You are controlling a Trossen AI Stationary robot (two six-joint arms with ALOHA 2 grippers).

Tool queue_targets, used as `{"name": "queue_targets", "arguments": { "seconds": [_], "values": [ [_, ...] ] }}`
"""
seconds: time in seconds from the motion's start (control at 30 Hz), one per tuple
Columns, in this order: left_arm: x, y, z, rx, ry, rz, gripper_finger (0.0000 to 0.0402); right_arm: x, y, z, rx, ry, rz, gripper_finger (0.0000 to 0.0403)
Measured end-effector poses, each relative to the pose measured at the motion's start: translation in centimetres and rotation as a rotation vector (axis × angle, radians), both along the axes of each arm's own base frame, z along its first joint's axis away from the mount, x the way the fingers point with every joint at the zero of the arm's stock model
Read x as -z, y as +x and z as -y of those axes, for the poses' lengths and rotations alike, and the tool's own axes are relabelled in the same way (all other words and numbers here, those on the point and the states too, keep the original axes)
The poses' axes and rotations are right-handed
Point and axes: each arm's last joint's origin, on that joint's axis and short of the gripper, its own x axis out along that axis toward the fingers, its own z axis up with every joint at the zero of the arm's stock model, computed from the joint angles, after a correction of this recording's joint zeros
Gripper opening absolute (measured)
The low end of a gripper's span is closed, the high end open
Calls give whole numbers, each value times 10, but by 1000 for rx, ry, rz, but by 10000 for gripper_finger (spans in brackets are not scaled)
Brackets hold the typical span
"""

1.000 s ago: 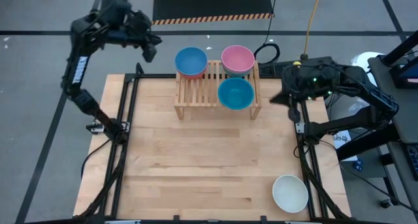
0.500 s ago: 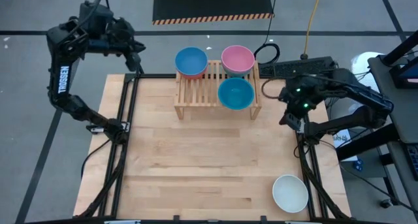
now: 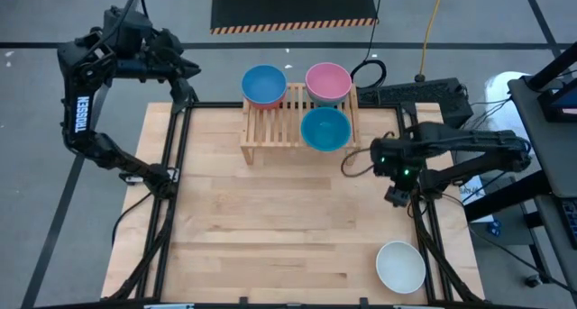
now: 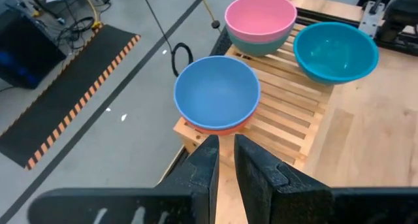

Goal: Place and stack bowls onto a shelf
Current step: Put the white bowl on the shelf

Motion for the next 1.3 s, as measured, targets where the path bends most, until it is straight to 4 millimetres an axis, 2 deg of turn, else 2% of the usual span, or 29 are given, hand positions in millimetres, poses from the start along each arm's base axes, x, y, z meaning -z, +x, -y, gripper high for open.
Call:
{"name": "queue_targets", "arguments": {
  "seconds": [0.23,0.5,0.73,0.97,1.3],
  "values": [
    [0,4,5,3,-37,26,56,36,-4,-21,-164,-4,-77,87],
    [0,7,8,-15,-86,59,56,52,7,-58,-352,15,124,86],
    [0,9,11,-15,-116,77,56,73,-1,-83,-475,-1,156,86],
    [0,12,14,-14,-140,91,56,105,-18,-93,-580,-29,105,86],
    [0,15,19,-4,-172,106,56,126,-17,-96,-576,-89,184,86]
  ]
}}
